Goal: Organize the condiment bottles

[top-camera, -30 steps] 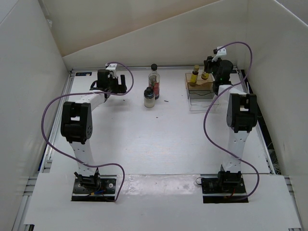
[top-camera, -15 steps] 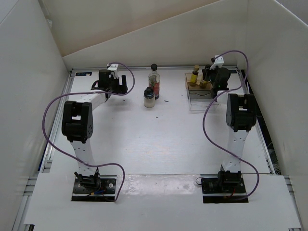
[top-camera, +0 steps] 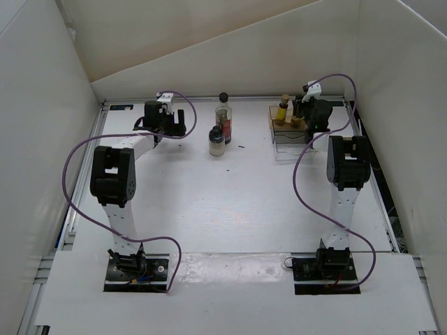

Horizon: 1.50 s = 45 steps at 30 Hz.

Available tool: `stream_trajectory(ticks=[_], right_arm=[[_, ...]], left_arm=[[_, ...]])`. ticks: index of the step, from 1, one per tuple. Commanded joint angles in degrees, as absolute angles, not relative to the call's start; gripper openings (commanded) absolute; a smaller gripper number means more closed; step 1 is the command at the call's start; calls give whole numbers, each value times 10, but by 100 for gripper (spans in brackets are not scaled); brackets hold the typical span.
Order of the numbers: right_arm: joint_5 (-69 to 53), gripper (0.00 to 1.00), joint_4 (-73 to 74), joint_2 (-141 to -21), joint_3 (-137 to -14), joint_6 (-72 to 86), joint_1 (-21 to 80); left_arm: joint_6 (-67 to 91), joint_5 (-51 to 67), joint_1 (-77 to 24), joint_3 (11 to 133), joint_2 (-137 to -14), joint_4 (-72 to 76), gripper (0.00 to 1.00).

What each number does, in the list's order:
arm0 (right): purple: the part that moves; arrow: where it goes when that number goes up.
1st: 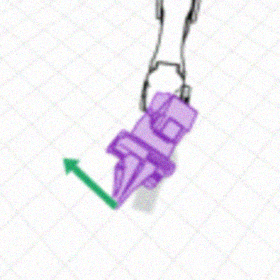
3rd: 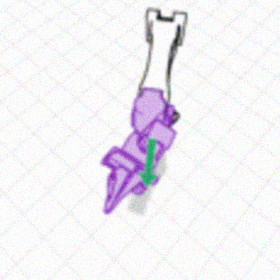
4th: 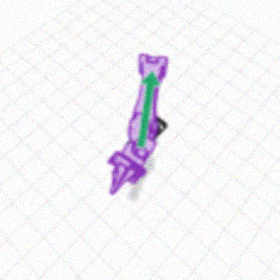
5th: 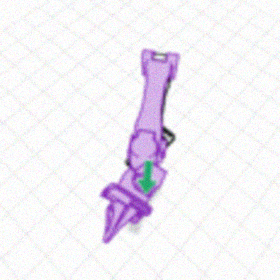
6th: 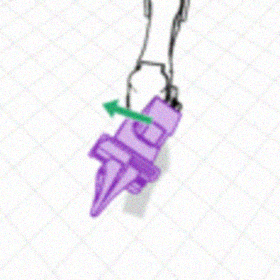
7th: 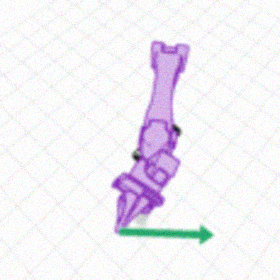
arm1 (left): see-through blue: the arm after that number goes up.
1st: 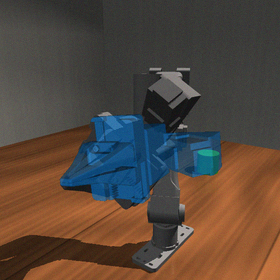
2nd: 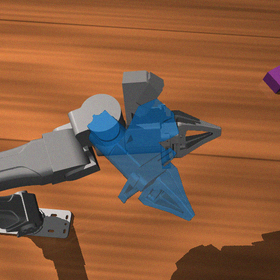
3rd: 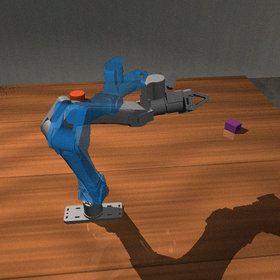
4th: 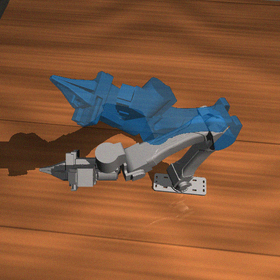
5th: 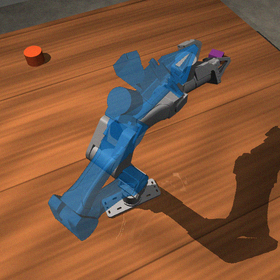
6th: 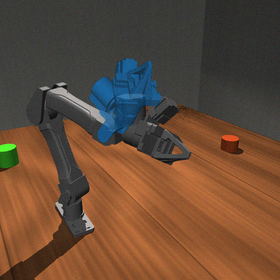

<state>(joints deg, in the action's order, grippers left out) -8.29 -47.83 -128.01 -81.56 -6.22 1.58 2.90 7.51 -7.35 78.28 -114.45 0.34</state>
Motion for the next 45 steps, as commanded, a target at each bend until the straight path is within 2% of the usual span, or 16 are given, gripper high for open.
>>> stream_trajectory(ticks=[1,6,27,37,38,40,41,45], right_arm=[[-84,0,-535,-1285,-818,-79,20],[-66,0,-570,-1279,-782,-70,20],[-76,0,-550,-1316,-860,-55,10],[-69,0,-569,-1304,-835,-55,16],[-57,5,-576,-1300,-816,-52,18],[-51,23,-587,-1295,-800,-48,19],[-47,38,-590,-1294,-793,-47,20],[-33,55,-596,-1289,-781,-47,26]], left_arm=[[23,69,-76,794,-1143,11,100],[22,64,-78,783,-1142,23,100],[18,58,-92,820,-1166,4,100],[17,55,-93,820,-1167,4,100],[17,56,-93,819,-1166,5,100],[17,57,-92,817,-1165,5,100],[16,55,-94,817,-1166,5,100],[16,55,-93,815,-1163,7,100]])
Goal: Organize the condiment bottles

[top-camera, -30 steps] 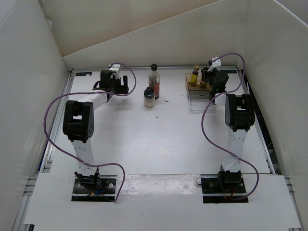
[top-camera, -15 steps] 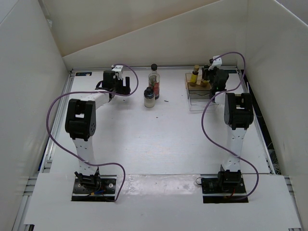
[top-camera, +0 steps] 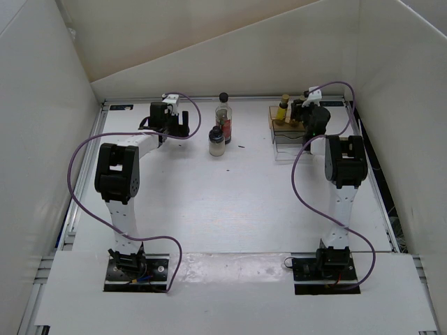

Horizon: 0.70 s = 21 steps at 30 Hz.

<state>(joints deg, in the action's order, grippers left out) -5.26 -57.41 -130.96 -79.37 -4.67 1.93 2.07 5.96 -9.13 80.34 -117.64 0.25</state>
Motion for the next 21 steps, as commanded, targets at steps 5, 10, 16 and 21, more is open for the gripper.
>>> stream_trajectory(ticks=[5,10,16,21], right_arm=[[-20,67,-599,-1283,-778,-48,31],[-11,68,-606,-1267,-758,-61,33],[-3,71,-615,-1227,-730,-92,40],[19,73,-632,-1198,-706,-110,44]], left_arm=[[15,56,-93,809,-1160,10,100],[18,56,-93,808,-1158,9,100],[23,61,-92,797,-1150,17,100],[27,62,-95,787,-1141,20,100]])
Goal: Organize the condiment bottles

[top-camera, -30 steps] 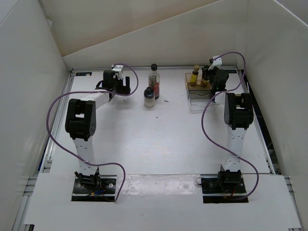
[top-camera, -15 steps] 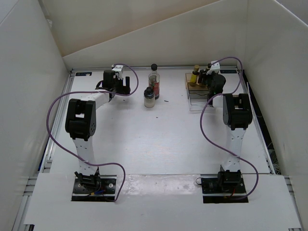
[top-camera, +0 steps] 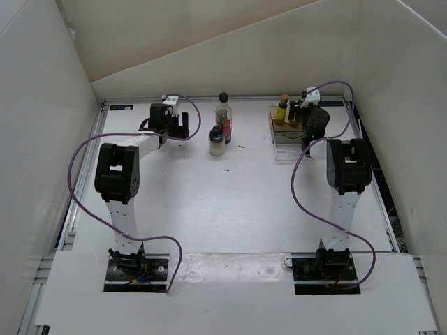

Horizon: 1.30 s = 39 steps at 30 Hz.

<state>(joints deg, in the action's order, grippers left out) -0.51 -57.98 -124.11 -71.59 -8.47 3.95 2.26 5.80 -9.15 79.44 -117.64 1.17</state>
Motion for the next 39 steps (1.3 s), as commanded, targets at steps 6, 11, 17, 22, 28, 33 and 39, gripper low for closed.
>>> stream_trajectory(ticks=[6,11,17,22,28,33,39], right_arm=[[32,73,-658,-1152,-666,-131,55],[21,73,-659,-1101,-647,-133,68],[-37,74,-607,-1045,-645,-111,104],[-96,74,-572,-1002,-618,-66,145],[-147,74,-557,-993,-602,-27,203],[-178,74,-559,-1007,-611,-4,233],[-253,82,-541,-1043,-656,52,233]], left_arm=[[26,62,-96,780,-1128,21,100],[29,62,-95,765,-1114,26,100],[33,58,-95,732,-1078,40,100],[38,58,-93,702,-1034,54,100],[45,66,-92,673,-994,61,100],[47,69,-91,660,-971,59,100],[42,69,-87,653,-963,60,100]])
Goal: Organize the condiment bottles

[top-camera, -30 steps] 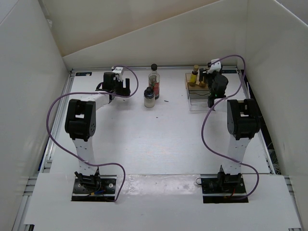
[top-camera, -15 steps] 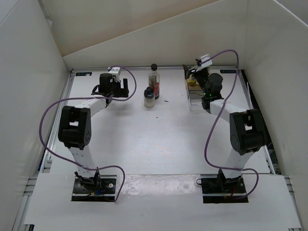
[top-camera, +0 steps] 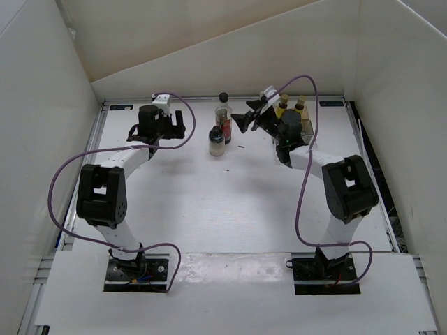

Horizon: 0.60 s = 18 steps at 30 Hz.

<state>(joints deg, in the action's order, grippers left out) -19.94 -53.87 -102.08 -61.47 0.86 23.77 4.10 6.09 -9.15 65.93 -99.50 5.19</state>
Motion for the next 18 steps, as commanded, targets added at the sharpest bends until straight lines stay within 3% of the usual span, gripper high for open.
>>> stream_trajectory(ticks=[1,18], right_arm=[[-258,82,-534,-1055,-667,59,226],[-320,83,-480,-1206,-878,125,228]], left_arm=[[43,69,-84,652,-962,58,100],[43,76,-61,660,-974,60,100]])
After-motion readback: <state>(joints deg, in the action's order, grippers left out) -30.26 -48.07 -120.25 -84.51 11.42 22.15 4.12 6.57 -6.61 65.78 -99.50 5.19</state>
